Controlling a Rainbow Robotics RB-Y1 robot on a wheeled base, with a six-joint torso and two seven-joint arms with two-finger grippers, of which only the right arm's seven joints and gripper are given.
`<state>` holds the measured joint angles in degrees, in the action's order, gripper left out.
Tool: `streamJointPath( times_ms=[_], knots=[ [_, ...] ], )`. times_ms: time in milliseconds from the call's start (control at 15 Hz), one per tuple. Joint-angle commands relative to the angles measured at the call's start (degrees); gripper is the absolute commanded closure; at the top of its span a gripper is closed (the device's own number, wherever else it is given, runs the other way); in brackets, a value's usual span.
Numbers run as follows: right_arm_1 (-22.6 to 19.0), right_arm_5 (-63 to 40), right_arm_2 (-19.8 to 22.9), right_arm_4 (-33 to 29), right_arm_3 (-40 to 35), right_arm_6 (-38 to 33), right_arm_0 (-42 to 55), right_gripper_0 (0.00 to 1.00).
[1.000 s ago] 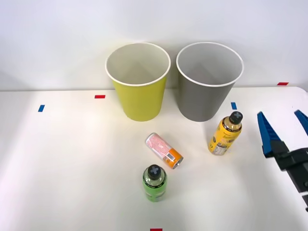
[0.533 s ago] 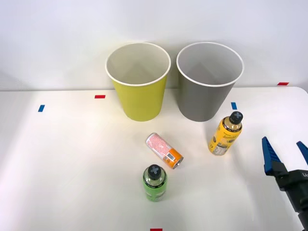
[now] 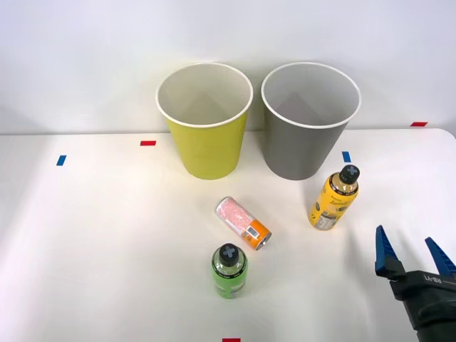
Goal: Put cans in the gray bin, plastic bottles in the light green bin
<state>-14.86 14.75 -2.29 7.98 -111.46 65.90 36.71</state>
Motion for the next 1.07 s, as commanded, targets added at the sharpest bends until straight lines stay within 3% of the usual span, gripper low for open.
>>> streamJointPath(
  times_ms=[67, 200, 267, 733, 933, 1067],
  knots=[
    [-1.6, -1.7, 0.5, -1.1, 0.9, 0.1, -1.5, 0.0],
    [-1.7, -3.2, 1.1, -6.1, 1.8, -1.2, -3.0, 0.0],
    [-1.0, -3.1, 1.1, -10.3, 2.7, -5.5, -3.6, 0.0],
    [6.3, 5.6, -0.6, -30.9, 2.9, -21.4, 1.3, 0.0],
    [8.9, 10.8, -0.9, -35.4, 3.1, -20.6, 4.5, 0.0],
    [9.6, 17.8, -0.9, -35.4, 7.2, -19.0, 4.5, 0.0]
  ],
)
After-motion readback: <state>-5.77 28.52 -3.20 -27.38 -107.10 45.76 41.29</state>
